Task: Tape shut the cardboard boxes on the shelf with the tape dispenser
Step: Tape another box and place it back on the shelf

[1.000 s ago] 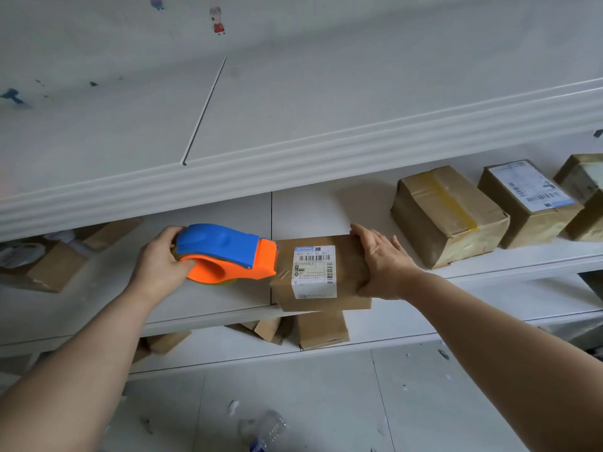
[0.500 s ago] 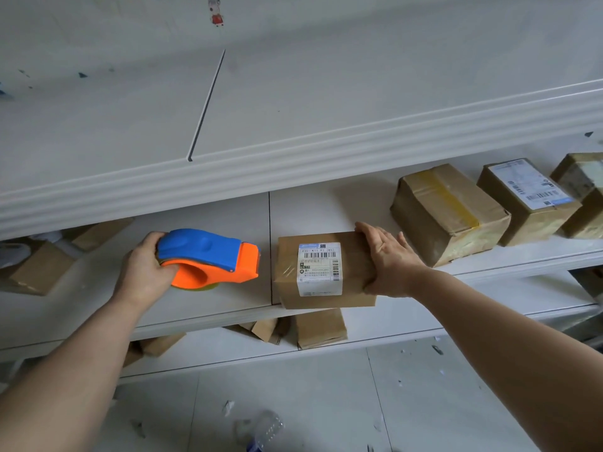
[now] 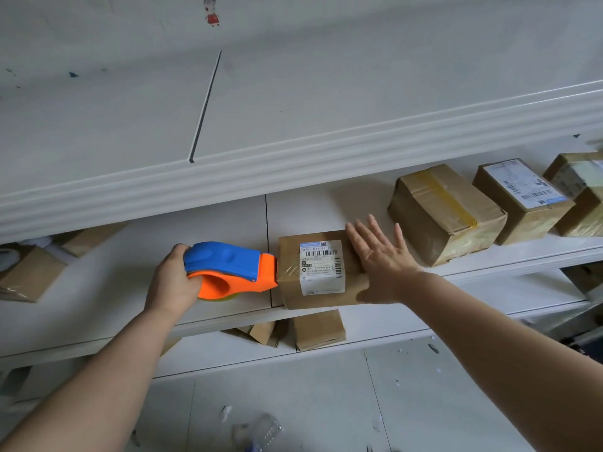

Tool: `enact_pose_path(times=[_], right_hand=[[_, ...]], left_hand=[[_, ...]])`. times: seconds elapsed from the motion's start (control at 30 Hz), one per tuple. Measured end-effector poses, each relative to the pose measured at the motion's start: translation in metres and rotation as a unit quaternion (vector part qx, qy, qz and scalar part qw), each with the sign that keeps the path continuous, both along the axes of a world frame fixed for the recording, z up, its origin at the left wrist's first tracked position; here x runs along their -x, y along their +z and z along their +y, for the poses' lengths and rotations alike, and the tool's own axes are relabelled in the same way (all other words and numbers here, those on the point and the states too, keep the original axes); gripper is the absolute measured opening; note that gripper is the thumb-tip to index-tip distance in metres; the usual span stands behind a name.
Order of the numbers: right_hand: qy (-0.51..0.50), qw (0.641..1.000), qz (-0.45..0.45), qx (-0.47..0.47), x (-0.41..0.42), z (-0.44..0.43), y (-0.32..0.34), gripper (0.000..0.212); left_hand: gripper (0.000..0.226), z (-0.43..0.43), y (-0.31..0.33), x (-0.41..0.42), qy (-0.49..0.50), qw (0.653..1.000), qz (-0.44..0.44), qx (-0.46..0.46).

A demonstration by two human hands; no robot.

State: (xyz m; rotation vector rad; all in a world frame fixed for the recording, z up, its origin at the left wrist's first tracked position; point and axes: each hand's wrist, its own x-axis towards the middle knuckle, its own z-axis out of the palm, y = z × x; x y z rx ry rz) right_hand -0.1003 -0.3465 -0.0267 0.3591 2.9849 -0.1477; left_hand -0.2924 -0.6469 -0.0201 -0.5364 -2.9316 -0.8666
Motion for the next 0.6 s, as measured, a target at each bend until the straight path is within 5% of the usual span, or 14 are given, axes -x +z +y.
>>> enact_pose_path(times=[0.37,0.6], right_hand=[[0.144,0.987,0.013,-0.064,0.013,-0.050,-0.009,0.111],[0.129,0.989,0.021,-0.063,0.018,-0.067,-0.011,0.104]], left_hand=[[0.034,0.007,0.004,-0.004,0.011,1.000,-0.006,0.015],[0.035,0.008,0.000,-0.003,0.015,1.000,-0.019,0.003]])
